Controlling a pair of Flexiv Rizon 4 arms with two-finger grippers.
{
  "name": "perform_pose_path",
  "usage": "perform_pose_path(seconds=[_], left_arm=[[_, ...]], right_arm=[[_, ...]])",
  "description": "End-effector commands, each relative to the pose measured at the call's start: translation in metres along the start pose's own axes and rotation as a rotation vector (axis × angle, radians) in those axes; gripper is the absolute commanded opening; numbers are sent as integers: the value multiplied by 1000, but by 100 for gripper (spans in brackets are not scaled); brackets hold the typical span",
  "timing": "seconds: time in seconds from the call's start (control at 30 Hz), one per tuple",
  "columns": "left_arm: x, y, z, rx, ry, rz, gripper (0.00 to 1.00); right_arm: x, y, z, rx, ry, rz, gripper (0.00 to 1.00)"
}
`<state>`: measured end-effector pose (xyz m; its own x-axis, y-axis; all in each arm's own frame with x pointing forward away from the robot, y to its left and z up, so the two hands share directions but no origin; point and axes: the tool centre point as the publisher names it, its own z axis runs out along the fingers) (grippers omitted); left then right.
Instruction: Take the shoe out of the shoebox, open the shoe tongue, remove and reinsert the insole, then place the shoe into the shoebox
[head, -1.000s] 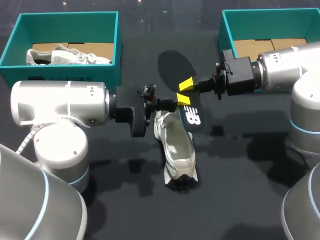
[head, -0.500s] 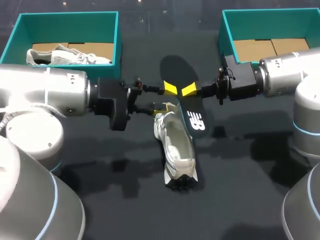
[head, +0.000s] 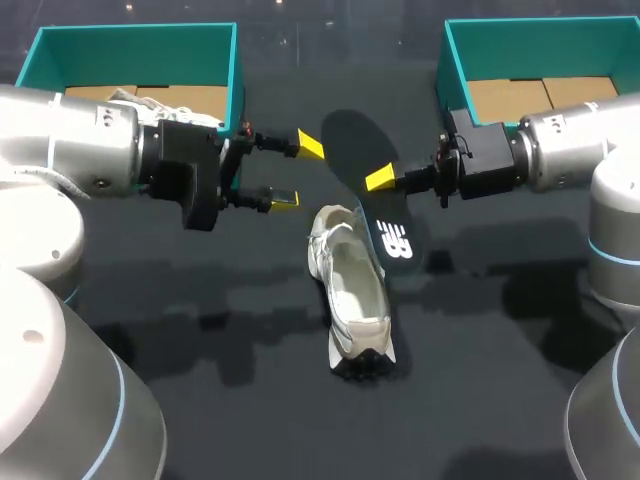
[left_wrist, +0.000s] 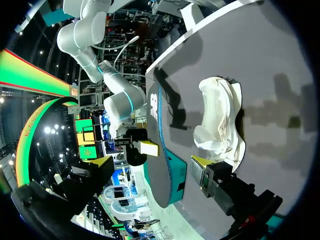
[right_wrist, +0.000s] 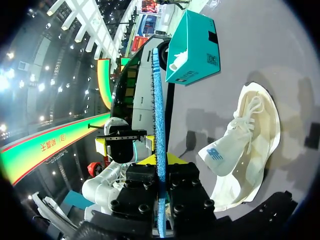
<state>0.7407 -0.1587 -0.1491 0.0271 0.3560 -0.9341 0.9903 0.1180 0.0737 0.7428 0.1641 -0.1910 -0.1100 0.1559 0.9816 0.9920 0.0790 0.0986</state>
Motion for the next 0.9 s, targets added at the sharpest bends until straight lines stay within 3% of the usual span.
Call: perform_pose_path(seconds=[0.03, 0.43, 0.6, 0.77, 0.8, 0.9], left_arm=[[-32, 39, 1, -22, 319, -28, 100], [-32, 39, 1, -22, 319, -28, 100], [-60, 55, -2, 28, 366, -22, 100], [-78, 67, 13, 109, 587, -46, 100], [-80, 68, 15, 74, 624, -44, 100], [-85, 71, 23, 89, 724, -46, 100]], right_arm=[[0, 0, 1, -1, -4, 1, 0], [0, 0, 1, -1, -4, 1, 0], [0, 0, 1, -1, -4, 1, 0], [0, 0, 1, -1, -4, 1, 0], [0, 0, 1, -1, -4, 1, 0], [0, 0, 1, -1, -4, 1, 0]])
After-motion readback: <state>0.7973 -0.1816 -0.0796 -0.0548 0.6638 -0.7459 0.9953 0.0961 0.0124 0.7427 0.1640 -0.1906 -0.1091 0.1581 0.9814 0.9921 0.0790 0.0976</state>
